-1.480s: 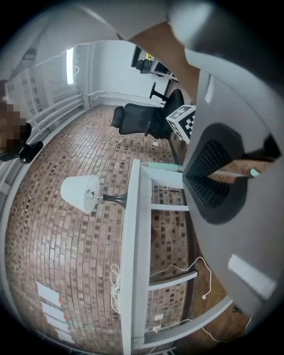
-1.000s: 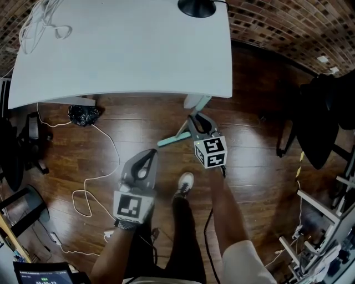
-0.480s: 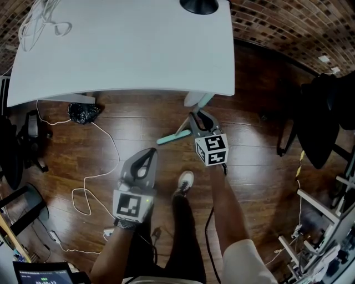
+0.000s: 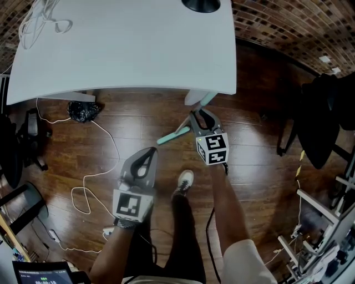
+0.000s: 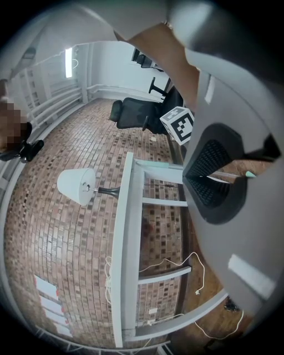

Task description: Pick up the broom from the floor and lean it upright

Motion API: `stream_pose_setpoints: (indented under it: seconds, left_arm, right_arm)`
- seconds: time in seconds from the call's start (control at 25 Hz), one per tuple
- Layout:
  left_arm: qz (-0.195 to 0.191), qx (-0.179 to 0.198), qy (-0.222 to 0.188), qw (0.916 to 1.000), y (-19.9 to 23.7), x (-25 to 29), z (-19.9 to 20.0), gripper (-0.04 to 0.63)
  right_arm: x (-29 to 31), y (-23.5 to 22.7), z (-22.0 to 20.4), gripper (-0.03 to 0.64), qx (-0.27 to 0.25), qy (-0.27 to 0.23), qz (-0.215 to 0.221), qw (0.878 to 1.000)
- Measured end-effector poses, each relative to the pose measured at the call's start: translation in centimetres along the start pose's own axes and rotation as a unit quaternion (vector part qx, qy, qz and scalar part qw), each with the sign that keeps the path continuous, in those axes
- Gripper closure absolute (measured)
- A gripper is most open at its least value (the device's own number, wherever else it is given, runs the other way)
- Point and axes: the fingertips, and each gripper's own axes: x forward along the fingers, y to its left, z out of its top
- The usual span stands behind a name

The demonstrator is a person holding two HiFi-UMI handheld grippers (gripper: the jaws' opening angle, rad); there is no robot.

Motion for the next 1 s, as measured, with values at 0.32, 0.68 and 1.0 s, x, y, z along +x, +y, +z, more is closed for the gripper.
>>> stream_pose_setpoints:
  seconds: [0.32,0.68,1.0]
  left_arm:
    - [-0.002,0.001,0.000,1.0000,-0.1,0.1,0.0,0.595]
    - [-0.002,-0.002,0.002,1.0000,-0.1,0.2,-0.3,0.595]
    - [-0.003,-0.001,0.004,1.0000,-0.2,0.3,-0.4,0.595]
  right_arm:
    - [0.0,0.0,-0.1,0.482,0.000,-0.001,0.000,1.000]
    - [-0.1,-0.9,-1.0,0.477,0.008,0.005,-0.014,1.000]
    - [-0.5,-0.9,-1.3,0.466,0.009,0.008,-0.008,1.000]
